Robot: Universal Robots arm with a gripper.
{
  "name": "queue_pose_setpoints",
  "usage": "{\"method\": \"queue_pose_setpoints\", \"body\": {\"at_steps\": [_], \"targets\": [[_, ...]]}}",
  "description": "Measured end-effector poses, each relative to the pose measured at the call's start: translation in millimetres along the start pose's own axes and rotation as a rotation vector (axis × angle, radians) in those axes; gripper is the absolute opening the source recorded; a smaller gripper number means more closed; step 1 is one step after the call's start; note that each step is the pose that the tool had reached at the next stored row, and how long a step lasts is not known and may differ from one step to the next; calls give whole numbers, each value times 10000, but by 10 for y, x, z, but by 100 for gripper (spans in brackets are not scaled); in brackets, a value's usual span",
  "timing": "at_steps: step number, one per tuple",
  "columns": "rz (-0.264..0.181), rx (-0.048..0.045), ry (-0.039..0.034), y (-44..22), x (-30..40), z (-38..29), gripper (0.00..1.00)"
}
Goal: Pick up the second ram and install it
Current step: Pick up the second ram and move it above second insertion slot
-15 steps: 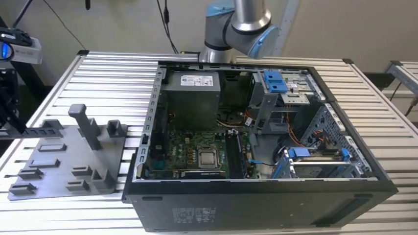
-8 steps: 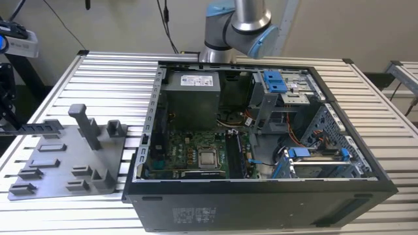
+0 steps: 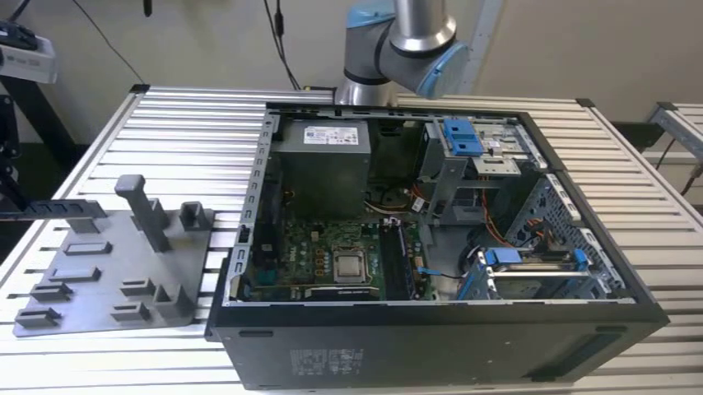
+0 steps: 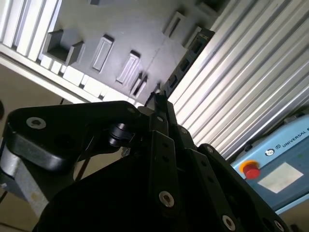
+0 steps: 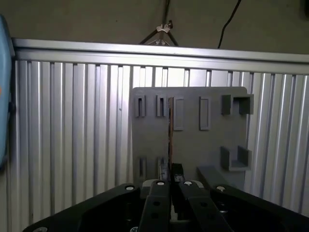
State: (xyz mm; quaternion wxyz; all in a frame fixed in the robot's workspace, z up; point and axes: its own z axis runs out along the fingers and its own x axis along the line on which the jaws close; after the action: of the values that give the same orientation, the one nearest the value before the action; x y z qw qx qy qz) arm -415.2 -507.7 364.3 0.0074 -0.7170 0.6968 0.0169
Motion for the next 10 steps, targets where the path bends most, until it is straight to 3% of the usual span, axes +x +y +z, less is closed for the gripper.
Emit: {"method": "queue_pose_setpoints", "body": {"at_steps": [10], "targets": [[2, 3, 26, 3, -7, -196, 14]]}}
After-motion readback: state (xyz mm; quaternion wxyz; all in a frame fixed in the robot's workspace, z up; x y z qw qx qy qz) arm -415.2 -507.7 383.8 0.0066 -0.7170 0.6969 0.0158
